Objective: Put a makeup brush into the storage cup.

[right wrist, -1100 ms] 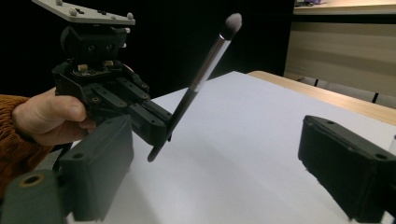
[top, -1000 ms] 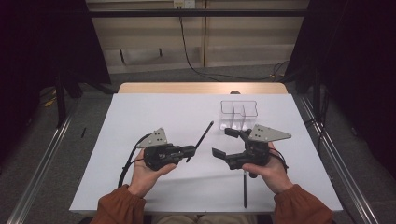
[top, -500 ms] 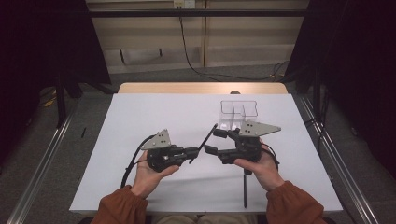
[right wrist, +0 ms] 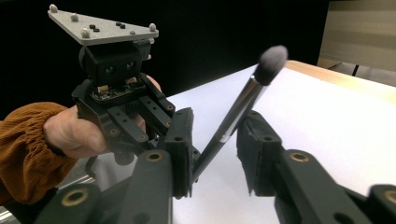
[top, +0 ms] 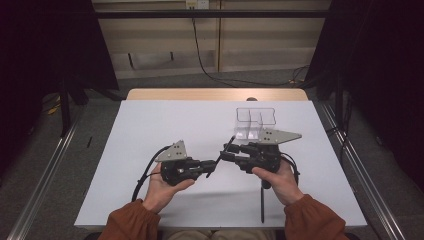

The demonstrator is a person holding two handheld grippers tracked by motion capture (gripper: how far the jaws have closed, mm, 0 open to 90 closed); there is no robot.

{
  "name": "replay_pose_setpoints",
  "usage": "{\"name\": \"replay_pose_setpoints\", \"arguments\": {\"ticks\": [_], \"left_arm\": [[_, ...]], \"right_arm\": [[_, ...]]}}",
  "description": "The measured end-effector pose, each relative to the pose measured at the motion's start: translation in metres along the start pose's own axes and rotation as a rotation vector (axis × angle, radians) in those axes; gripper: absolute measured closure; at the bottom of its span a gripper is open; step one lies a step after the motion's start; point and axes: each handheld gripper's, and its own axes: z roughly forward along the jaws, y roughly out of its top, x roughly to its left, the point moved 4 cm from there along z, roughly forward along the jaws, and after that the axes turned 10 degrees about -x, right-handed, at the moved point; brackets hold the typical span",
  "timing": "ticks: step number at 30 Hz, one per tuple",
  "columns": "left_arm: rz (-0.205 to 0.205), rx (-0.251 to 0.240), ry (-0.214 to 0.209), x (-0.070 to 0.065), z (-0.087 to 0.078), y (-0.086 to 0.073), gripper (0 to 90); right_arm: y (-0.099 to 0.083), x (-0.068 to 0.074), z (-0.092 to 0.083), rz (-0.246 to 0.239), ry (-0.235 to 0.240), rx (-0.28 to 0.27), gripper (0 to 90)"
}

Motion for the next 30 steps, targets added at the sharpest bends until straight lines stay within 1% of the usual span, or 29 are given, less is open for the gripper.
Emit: {"name": "replay_pose_setpoints", "arguments": {"ticks": [3,4,6,8,13,18,21,22,24,26,30], "left_arm": [[0.002,0.004,-0.006,-0.0007,0.0001,-0.0004,84.2],[0.003,0.007,-0.007,-0.001,0.0003,-0.0006,84.2],[0.006,0.014,-0.01,-0.0016,0.0012,-0.0015,84.2],[0.006,0.014,-0.015,-0.002,0.0024,-0.0023,84.2],[0.007,0.017,-0.022,-0.0026,0.0041,-0.0037,84.2],[0.013,0.016,-0.029,-0.0046,0.0059,-0.0046,84.1],[-0.001,-0.001,-0.035,-0.0048,0.0057,-0.0045,83.7],[-0.002,-0.005,-0.034,-0.0048,0.0055,-0.0042,83.4],[-0.004,-0.009,-0.041,-0.0047,0.0048,-0.0041,83.1],[-0.008,-0.011,-0.035,-0.0042,0.0046,-0.0043,82.6],[-0.011,-0.012,-0.027,-0.0034,0.0046,-0.0051,81.4]], "right_arm": [[-0.0002,0.0,0.0001,0.006,0.001,0.001,70.7],[-0.0002,0.0004,0.0003,0.011,0.004,-0.001,74.3],[-0.0001,0.0005,0.0003,0.011,0.006,-0.001,75.8],[0.0001,0.0007,0.0001,0.014,0.014,-0.002,80.3],[0.0,0.001,0.0003,0.039,0.033,0.003,82.7],[0.0004,0.0037,0.0006,0.043,0.052,0.003,84.2],[0.0011,0.0058,0.0003,0.031,0.051,0.0,84.3],[0.0016,0.007,-0.0003,0.024,0.052,-0.01,84.4],[0.0027,0.0082,-0.0004,0.015,0.049,-0.012,84.4],[0.0034,0.0092,-0.0001,0.008,0.047,-0.01,84.5],[0.0033,0.0086,-0.0003,0.01,0.044,-0.011,84.4]]}}
